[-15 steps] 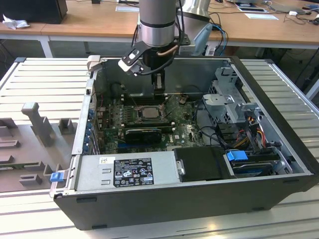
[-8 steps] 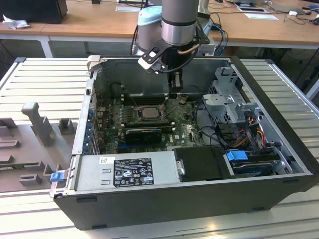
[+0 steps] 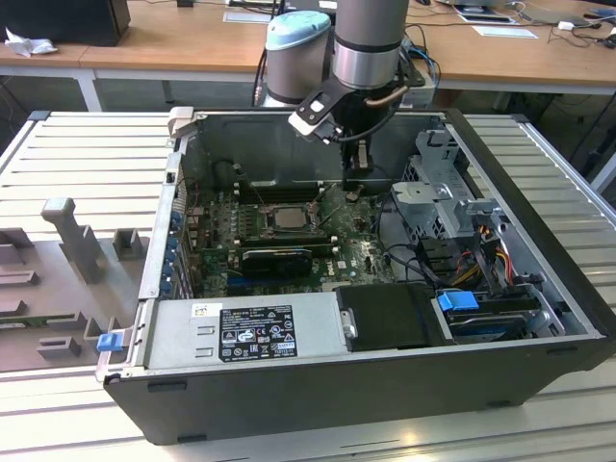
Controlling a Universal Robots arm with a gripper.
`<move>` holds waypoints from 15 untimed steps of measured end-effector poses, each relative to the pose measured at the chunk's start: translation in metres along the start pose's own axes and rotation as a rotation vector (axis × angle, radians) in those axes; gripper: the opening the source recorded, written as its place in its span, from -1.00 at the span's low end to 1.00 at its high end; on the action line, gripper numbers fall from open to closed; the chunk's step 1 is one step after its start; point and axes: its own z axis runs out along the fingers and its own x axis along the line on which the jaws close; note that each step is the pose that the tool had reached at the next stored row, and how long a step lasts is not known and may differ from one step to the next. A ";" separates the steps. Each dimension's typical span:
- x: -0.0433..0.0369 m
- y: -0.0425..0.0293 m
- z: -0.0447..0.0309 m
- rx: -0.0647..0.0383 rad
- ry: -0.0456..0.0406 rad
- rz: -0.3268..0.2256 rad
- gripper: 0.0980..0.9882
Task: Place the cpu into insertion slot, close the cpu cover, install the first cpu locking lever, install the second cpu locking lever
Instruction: 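Close the cpu cover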
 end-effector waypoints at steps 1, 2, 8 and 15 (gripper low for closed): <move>0.0000 0.0010 0.0018 0.000 0.0000 0.000 -0.98; -0.0001 0.0015 0.0031 0.000 -0.0001 -0.001 -0.98; -0.0003 -0.0013 0.0122 0.008 -0.0001 -0.001 -0.98; -0.0005 -0.0067 0.0122 0.010 0.0000 -0.002 -0.98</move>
